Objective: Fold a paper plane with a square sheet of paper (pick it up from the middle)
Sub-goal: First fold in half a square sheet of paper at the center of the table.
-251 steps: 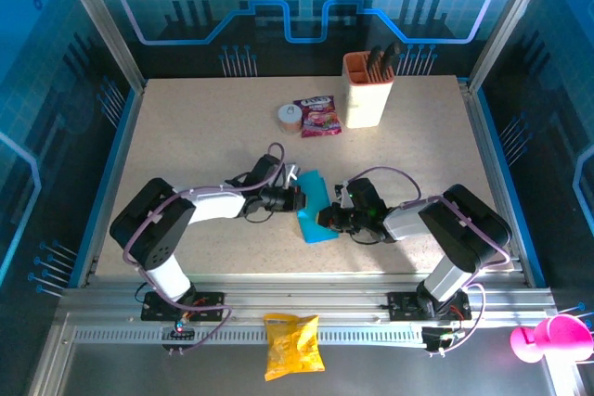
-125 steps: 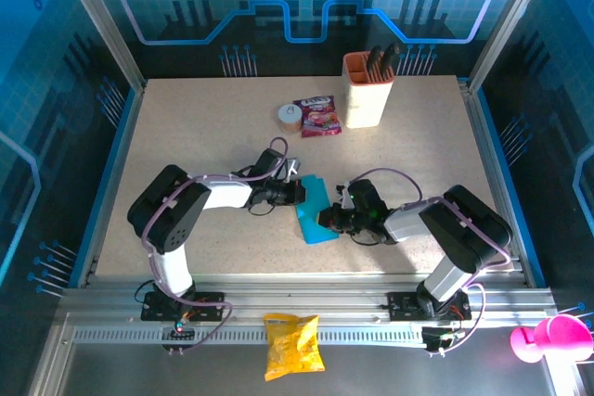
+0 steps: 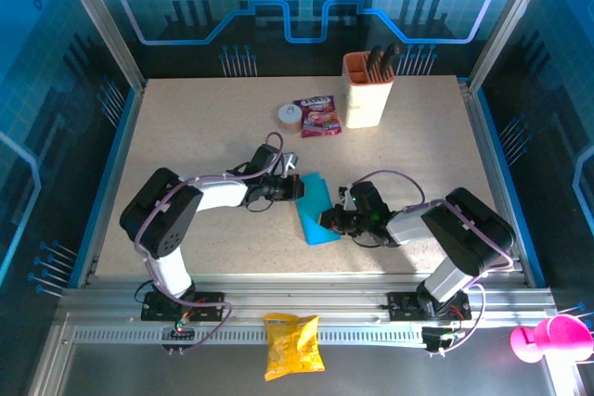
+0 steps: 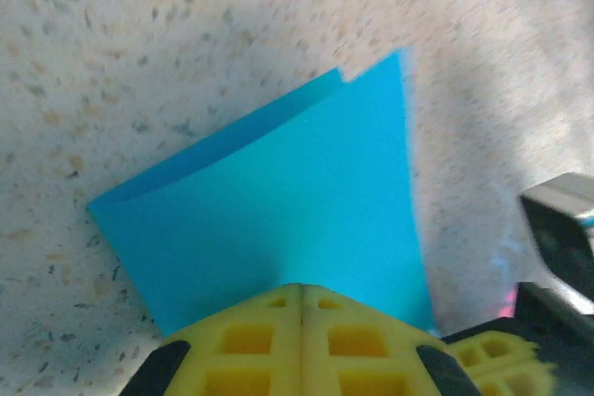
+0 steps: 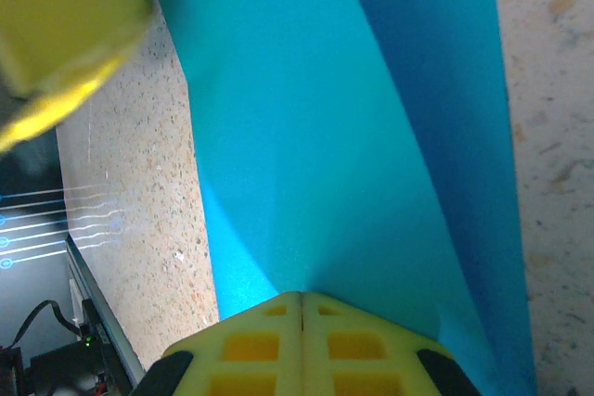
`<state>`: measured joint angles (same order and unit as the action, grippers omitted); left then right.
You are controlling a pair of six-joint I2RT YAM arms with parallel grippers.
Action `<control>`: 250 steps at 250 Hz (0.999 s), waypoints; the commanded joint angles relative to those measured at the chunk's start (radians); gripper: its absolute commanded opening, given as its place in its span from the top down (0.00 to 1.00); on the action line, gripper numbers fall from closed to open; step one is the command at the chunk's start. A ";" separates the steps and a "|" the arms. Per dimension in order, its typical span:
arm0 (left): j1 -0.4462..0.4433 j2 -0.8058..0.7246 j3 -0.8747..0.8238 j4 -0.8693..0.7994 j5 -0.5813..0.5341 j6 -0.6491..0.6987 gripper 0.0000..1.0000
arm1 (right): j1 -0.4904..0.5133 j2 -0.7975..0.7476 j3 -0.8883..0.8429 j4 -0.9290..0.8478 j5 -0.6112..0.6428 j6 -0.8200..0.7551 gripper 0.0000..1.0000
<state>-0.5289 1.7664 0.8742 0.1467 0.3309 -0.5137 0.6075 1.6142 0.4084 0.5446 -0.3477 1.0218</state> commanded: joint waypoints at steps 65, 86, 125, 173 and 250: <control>0.006 -0.039 -0.016 -0.001 0.028 0.012 0.96 | -0.023 -0.181 0.123 -0.247 -0.082 -0.067 0.76; 0.006 -0.033 -0.019 0.003 0.031 0.014 0.96 | -0.051 -0.272 0.164 -0.371 -0.066 -0.117 0.73; 0.006 -0.032 -0.015 0.005 0.035 0.017 0.96 | -0.140 -0.370 0.193 -0.537 -0.030 -0.194 0.62; 0.004 -0.035 -0.017 0.005 0.048 0.018 0.96 | -0.192 -0.316 0.218 -0.559 -0.073 -0.244 0.53; -0.020 -0.003 0.010 -0.017 0.046 0.030 0.97 | -0.191 -0.123 0.258 -0.412 -0.144 -0.221 0.53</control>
<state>-0.5346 1.7401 0.8673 0.1474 0.3546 -0.5140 0.4225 1.4517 0.6319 0.0795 -0.4484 0.8062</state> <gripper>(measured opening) 0.055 0.470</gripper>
